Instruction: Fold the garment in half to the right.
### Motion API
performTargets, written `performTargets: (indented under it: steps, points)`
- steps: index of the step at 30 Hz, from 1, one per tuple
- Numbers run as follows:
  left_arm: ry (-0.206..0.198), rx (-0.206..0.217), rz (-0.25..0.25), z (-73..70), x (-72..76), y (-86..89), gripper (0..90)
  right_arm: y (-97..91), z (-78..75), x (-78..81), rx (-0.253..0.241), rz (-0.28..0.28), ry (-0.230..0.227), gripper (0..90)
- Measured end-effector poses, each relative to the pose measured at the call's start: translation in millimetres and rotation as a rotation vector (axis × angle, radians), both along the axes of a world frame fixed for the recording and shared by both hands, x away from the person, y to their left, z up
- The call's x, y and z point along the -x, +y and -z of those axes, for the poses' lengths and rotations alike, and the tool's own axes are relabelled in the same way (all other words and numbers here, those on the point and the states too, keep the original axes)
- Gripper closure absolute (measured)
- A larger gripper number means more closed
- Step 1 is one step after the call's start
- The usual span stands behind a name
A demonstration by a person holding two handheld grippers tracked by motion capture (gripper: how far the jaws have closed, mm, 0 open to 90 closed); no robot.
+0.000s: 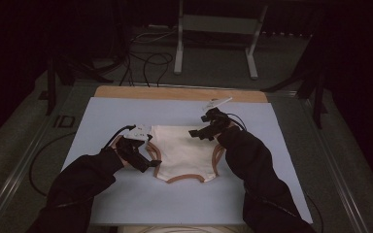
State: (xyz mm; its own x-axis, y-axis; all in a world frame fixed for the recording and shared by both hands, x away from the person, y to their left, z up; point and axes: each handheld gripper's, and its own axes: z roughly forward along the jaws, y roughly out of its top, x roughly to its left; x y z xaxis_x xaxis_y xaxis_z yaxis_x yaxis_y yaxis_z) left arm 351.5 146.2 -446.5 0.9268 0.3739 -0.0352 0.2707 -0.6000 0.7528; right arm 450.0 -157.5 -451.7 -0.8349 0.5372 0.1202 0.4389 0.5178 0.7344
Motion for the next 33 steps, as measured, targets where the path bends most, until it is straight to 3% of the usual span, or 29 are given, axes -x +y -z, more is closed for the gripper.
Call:
performTargets:
  steps: [7,12,20,33]
  points:
    - [-0.003,0.018,0.01,2.3,8.9,-0.8,0.2,14.3,3.0,-2.1,0.001,-0.021,0.012,10.0]
    - [-0.014,-0.003,0.032,5.8,19.3,-6.0,0.1,26.9,5.0,-4.5,-0.002,-0.031,0.021,10.0]
    - [0.0,0.013,0.039,15.2,26.1,-6.9,0.2,43.7,7.0,-7.6,-0.019,-0.029,0.036,10.1]
    - [-0.002,-0.01,0.091,28.3,37.6,-12.1,0.2,77.1,9.3,-16.4,0.022,-0.06,0.049,10.1]
